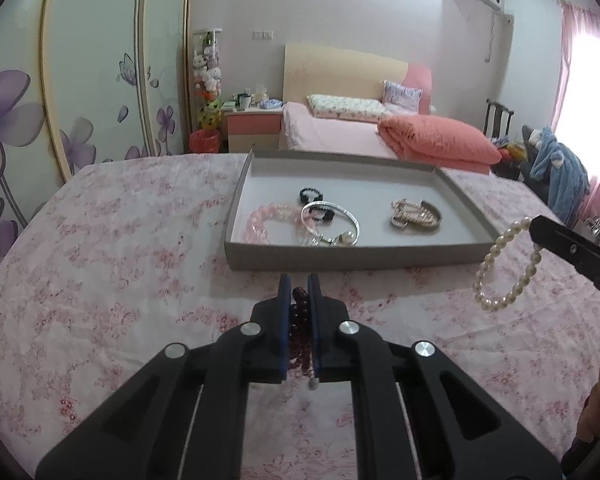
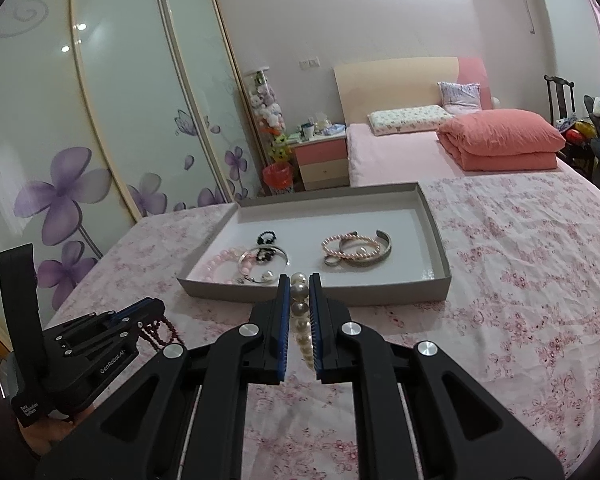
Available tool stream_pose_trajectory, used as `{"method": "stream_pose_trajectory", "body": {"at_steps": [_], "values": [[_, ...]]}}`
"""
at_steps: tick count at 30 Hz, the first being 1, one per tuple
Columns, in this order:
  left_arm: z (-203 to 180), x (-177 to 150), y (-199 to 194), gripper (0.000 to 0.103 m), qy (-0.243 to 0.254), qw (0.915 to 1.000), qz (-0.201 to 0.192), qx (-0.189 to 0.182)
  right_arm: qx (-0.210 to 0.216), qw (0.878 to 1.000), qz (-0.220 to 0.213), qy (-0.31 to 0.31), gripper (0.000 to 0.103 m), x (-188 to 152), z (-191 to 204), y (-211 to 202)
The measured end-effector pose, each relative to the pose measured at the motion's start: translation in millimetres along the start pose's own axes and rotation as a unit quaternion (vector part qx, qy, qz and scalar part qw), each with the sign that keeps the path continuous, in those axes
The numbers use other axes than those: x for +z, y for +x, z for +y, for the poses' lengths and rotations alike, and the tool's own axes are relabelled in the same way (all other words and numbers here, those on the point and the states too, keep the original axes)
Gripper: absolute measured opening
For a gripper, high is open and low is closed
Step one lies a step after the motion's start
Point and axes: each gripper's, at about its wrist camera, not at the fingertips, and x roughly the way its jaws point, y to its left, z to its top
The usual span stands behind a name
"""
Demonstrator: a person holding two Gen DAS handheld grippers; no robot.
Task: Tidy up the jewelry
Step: 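Lift and carry the pearl strand and red bead necklace over the tray with both tools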
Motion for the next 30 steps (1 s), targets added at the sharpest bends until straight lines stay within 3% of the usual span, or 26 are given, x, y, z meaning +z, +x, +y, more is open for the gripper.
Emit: {"method": "stream_pose_trajectory", "body": {"at_steps": [10, 20, 30], "values": [[9.7, 20.8, -31.8, 0.009, -0.017, 0.9977, -0.059, -0.029, 0.005, 0.998, -0.059, -0.024, 0.01, 12.2, 17.7, -26.0], [18.3, 40.8, -52.0, 0.009, -0.028, 0.9945, -0.093, -0.037, 0.004, 0.995, -0.094, -0.028, 0.01, 24.4, 22.6, -33.4], [-5.0, 33.0, -50.8, 0.009, 0.015, 0.9947, -0.101, -0.018, -0.018, 0.994, -0.1, -0.043, 0.01, 20.4, 28.4, -23.8]]}}
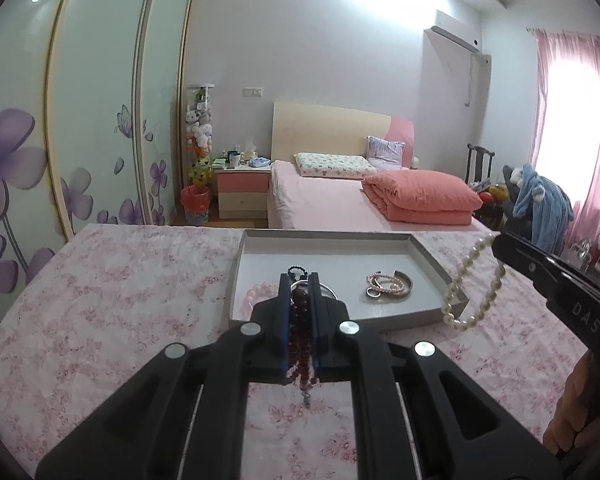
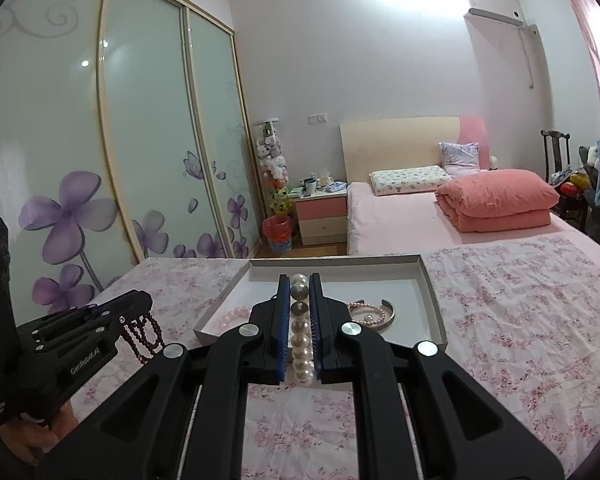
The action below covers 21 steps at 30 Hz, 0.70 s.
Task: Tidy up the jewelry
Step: 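Lift and carry the pearl strand and red bead necklace over the tray with both tools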
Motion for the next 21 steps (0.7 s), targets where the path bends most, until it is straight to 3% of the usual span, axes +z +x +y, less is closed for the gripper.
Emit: {"method": "stream_pose_trajectory", "body": {"at_steps": [21], "values": [[-9.4, 3.8, 26.5, 0.009, 0.03, 0.999, 0.004, 0.033, -0.038, 0.999, 0.003, -0.023, 0.01, 2.6, 3.4, 18.0]]}}
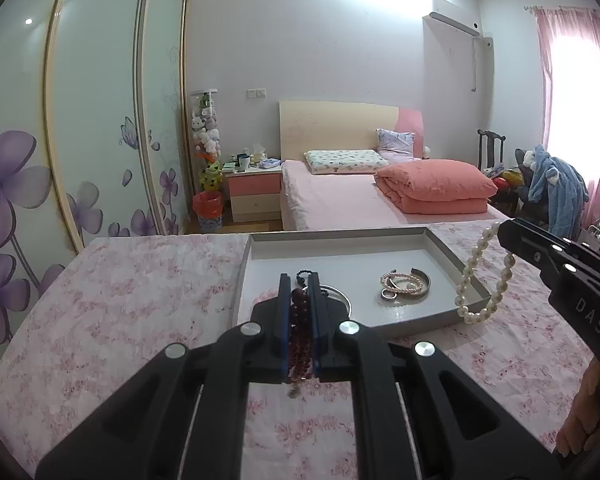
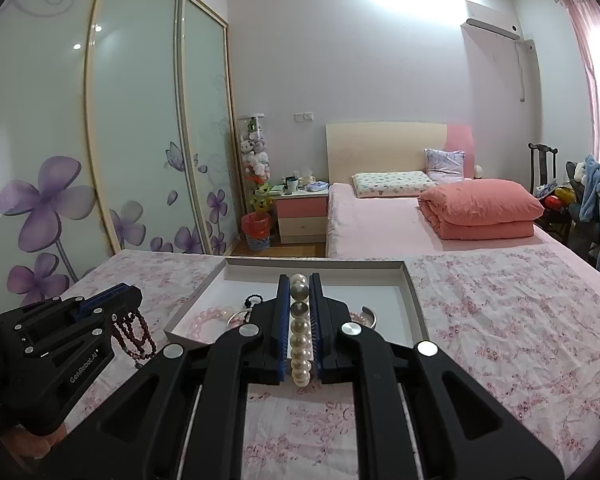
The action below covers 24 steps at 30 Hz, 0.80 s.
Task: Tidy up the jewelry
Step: 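Lift and carry the pearl strand and red bead necklace over the tray with both tools, then open both tools to drop the pearl strand and red beads into the tray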
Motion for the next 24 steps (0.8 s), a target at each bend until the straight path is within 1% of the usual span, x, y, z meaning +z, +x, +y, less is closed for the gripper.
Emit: {"method": "stream_pose_trajectory", "body": {"at_steps": [6, 9, 16, 21, 23, 24], "values": [[-1.4, 6.0, 15.7, 0.009, 0.004, 0.9999, 0.003, 0.009, -0.008, 1.0, -0.008, 0.001, 0.01, 7.6, -4.2, 11.5], [-0.6, 10.3, 29.9, 0.009, 0.0, 0.9999, 0.01, 0.002, 0.0, 1.0, -0.003, 0.019, 0.01, 12.7, -13.3, 27.1], [-3.3, 23.1, 80.8, 0.009, -0.011, 0.9992, 0.036, -0.017, 0.023, 0.997, 0.036, 0.066, 0.01, 19.7, -31.4, 82.0], [-9.9, 29.6, 116.3, 0.01, -0.014, 0.9979, 0.054, -0.033, 0.037, 0.992, 0.07, 0.097, 0.01, 16.8, -39.6, 118.1], [-10.4, 31.4, 126.4, 0.012, -0.019, 0.9971, 0.062, -0.041, 0.036, 0.99, 0.089, 0.107, 0.011, 15.1, -42.7, 128.0], [-9.8, 32.3, 129.4, 0.019, -0.024, 0.9967, 0.064, -0.044, 0.034, 0.989, 0.091, 0.112, 0.012, 14.6, -44.5, 128.9]]}}
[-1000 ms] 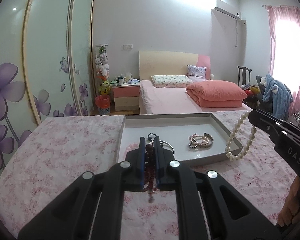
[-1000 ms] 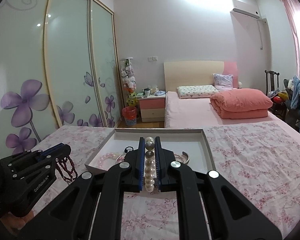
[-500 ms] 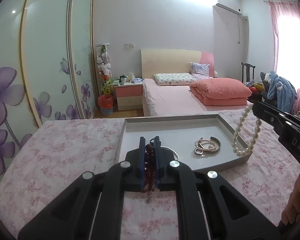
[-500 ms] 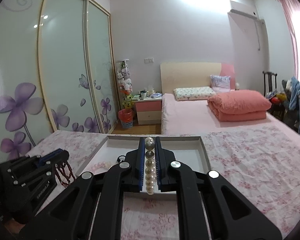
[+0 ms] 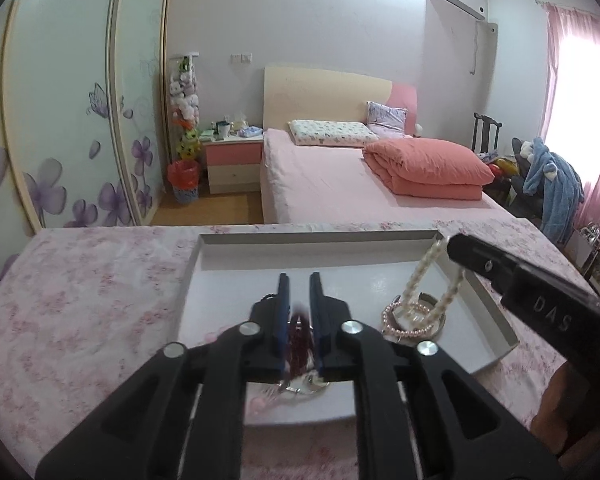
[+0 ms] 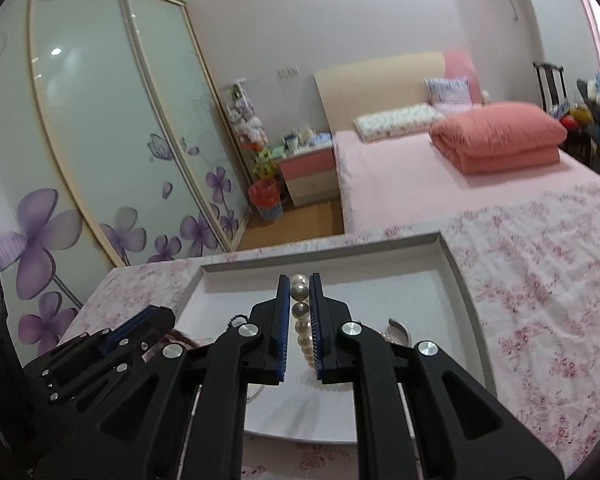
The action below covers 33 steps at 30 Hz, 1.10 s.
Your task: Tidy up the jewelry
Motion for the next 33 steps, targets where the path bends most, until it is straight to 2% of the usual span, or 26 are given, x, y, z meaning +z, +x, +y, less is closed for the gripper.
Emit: {"method": "stream_pose_trajectory", "body": {"at_steps": [1, 2, 3, 8, 14, 17, 21, 26, 28, 29, 33], "values": [[1.9, 0.8, 0.2, 0.029, -0.004, 1.0, 0.0, -0.002, -0.001, 1.0, 0.002, 0.004, 0.022, 0.6, -2.8, -0.4], [6.3, 0.7, -2.1, 0.032, -0.011, 0.9999, -0.006, -0.001, -0.003, 1.0, 0.002, 0.007, 0.039, 0.5, -5.5, -2.4], [10.0, 0.5, -4.2, 0.036, -0.013, 0.9999, -0.011, 0.001, -0.007, 1.0, -0.006, 0.011, 0.046, 0.3, -9.7, -7.9], [36.6, -3.5, -17.5, 0.039, -0.037, 0.9991, -0.01, 0.019, -0.023, 0.999, -0.016, 0.019, 0.048, -3.4, -18.9, -32.1], [59.2, -24.9, -59.6, 0.053, -0.042, 0.9971, -0.022, 0.06, -0.028, 0.999, -0.016, -0.012, 0.049, -19.7, -2.5, -60.9], [65.0, -39.2, -84.3, 0.058, -0.046, 0.996, -0.027, 0.072, -0.035, 0.999, -0.015, -0.034, 0.06, -34.1, 9.8, -77.8], [64.7, -54.0, -112.8, 0.068, -0.04, 0.9942, -0.04, 0.091, -0.052, 0.997, -0.017, -0.057, 0.07, -52.8, 23.0, -98.3], [54.2, -69.5, -145.0, 0.087, -0.021, 0.9932, -0.064, 0.095, -0.071, 0.994, -0.039, -0.07, 0.1, -68.5, 32.9, -122.4], [46.8, -74.8, -156.8, 0.097, -0.006, 0.9918, -0.078, 0.101, -0.083, 0.992, -0.054, -0.075, 0.101, -72.7, 35.6, -131.5], [43.0, -77.1, -162.4, 0.099, 0.003, 0.9908, -0.085, 0.105, -0.089, 0.991, -0.061, -0.081, 0.101, -74.8, 37.4, -136.5], [30.1, -86.4, -176.5, 0.099, 0.026, 0.9875, -0.103, 0.117, -0.097, 0.988, -0.076, -0.093, 0.101, -83.1, 41.7, -149.1]]}}
